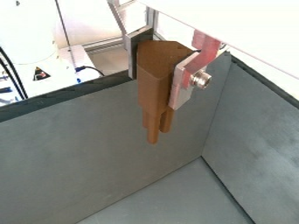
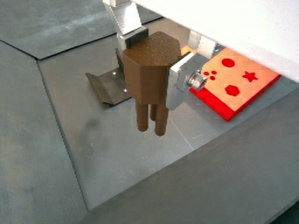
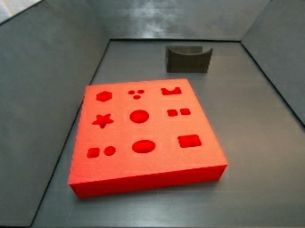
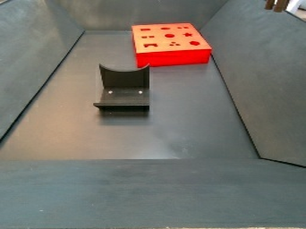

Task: Pick up the 3 prong object. Move up. Move to above the board. Insert the 3 prong object.
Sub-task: Move to above the board.

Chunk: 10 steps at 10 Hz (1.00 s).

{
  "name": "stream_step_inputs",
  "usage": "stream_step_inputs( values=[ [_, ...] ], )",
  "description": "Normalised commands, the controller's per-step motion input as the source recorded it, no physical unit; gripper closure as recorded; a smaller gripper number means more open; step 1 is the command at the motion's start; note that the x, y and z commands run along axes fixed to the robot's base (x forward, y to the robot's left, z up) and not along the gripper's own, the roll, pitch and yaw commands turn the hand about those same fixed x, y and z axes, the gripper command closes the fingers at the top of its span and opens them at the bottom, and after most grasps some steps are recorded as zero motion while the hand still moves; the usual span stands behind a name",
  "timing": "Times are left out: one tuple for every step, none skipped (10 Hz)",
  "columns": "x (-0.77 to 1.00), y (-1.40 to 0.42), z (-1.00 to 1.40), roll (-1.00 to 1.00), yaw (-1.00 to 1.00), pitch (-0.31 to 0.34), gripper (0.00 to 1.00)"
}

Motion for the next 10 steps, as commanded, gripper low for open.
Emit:
stream_step_inputs(
  values=[
    [-0.79, -0.01, 0.03, 0.01, 0.03, 0.064, 1.00],
    [-0.79, -0.01, 0.03, 0.01, 0.03, 0.064, 1.00],
    [-0.79, -0.01, 0.03, 0.01, 0.03, 0.064, 1.00],
    [-0.79, -0.01, 0.03, 0.01, 0.03, 0.064, 1.00],
    [-0.79, -0.01, 0.03, 0.01, 0.03, 0.064, 1.00],
    [-0.79, -0.01, 0.03, 0.01, 0.03, 0.064, 1.00],
    [-0.79, -0.01, 0.03, 0.01, 0.03, 0.064, 1.00],
    [-0.79, -0.01, 0.03, 0.01, 0.03, 0.064, 1.00],
    [-0.79, -0.01, 0.03, 0.01, 0.03, 0.064, 1.00],
    [-0.79, 0.00, 0.03, 0.01, 0.03, 0.064, 1.00]
  ],
)
